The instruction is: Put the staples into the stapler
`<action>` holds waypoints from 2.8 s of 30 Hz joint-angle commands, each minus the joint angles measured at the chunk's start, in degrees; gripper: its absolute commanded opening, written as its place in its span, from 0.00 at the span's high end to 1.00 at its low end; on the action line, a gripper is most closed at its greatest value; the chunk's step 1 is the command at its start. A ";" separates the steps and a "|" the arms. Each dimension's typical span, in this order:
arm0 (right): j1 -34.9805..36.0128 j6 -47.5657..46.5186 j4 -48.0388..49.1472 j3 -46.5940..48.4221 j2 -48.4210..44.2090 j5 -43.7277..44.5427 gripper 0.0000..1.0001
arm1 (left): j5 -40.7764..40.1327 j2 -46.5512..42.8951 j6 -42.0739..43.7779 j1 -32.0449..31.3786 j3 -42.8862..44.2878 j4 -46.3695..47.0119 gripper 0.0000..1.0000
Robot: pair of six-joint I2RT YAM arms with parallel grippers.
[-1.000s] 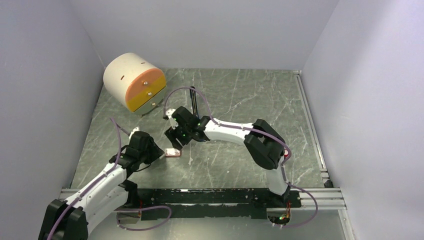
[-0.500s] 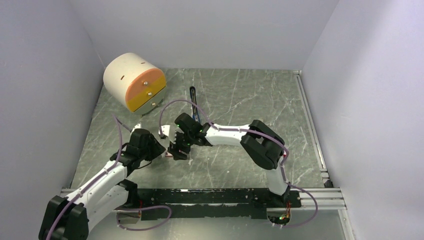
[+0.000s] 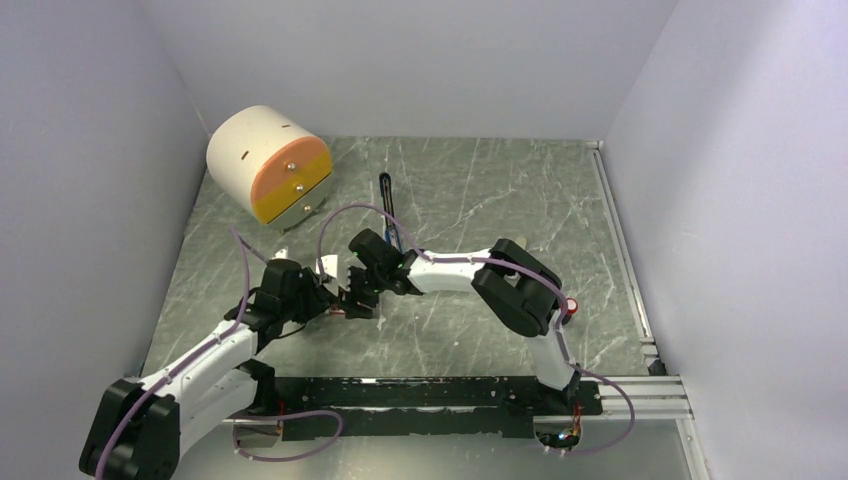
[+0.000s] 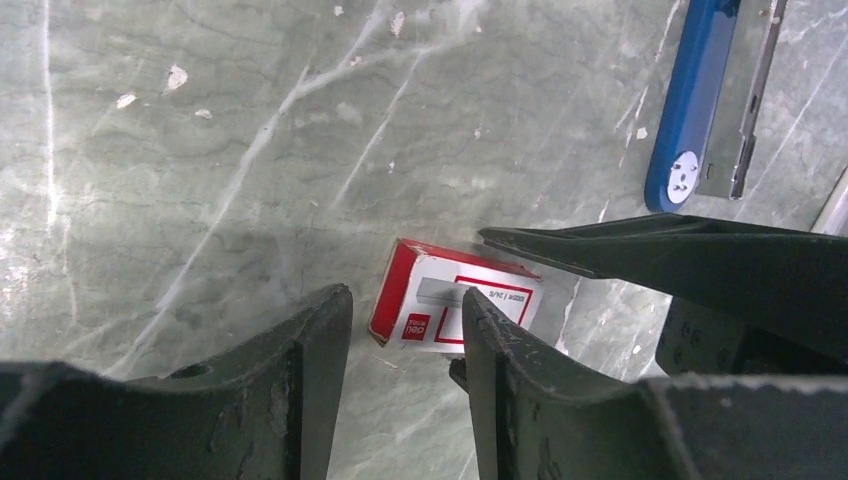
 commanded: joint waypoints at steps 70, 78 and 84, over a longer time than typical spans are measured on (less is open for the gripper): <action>-2.55 -5.05 3.47 -7.24 -0.95 -2.75 0.61 | 33.03 16.70 4.94 5.99 -10.00 39.08 0.73; -2.09 -3.94 7.12 -8.06 -0.88 -4.41 0.59 | 38.04 22.28 3.65 6.39 -11.83 49.10 0.75; -4.21 2.04 11.34 -12.20 -6.75 -1.05 0.39 | 31.62 17.15 8.29 6.47 -10.10 38.43 0.76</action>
